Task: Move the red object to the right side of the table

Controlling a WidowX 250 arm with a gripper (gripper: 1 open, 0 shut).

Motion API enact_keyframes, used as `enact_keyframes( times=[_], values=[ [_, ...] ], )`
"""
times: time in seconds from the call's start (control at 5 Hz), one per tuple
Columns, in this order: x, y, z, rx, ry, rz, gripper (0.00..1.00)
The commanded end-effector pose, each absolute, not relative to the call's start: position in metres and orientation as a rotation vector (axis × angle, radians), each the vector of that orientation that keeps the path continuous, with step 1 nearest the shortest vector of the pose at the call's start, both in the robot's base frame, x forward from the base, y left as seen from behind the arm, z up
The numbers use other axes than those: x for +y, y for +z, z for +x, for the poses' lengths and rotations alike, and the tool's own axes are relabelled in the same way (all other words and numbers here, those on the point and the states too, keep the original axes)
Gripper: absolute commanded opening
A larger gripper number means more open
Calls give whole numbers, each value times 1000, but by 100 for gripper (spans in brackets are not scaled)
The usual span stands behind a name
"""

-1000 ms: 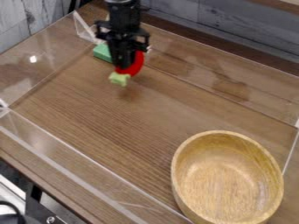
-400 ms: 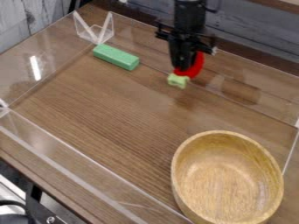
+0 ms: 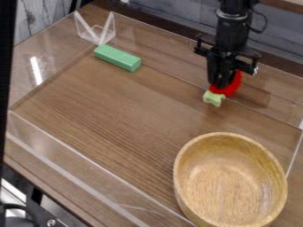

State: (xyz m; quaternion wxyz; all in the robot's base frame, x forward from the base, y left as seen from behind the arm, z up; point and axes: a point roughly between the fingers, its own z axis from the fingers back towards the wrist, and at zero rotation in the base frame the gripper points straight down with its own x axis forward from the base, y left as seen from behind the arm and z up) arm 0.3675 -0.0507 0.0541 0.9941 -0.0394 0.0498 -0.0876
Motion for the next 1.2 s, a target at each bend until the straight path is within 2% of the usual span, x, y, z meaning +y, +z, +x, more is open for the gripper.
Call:
enact_keyframes(
  times=[0.0,1.0],
  values=[
    [-62,72,376,23,-204,-87,0],
    [-73,75,372,-15,-247,-107,0]
  ],
)
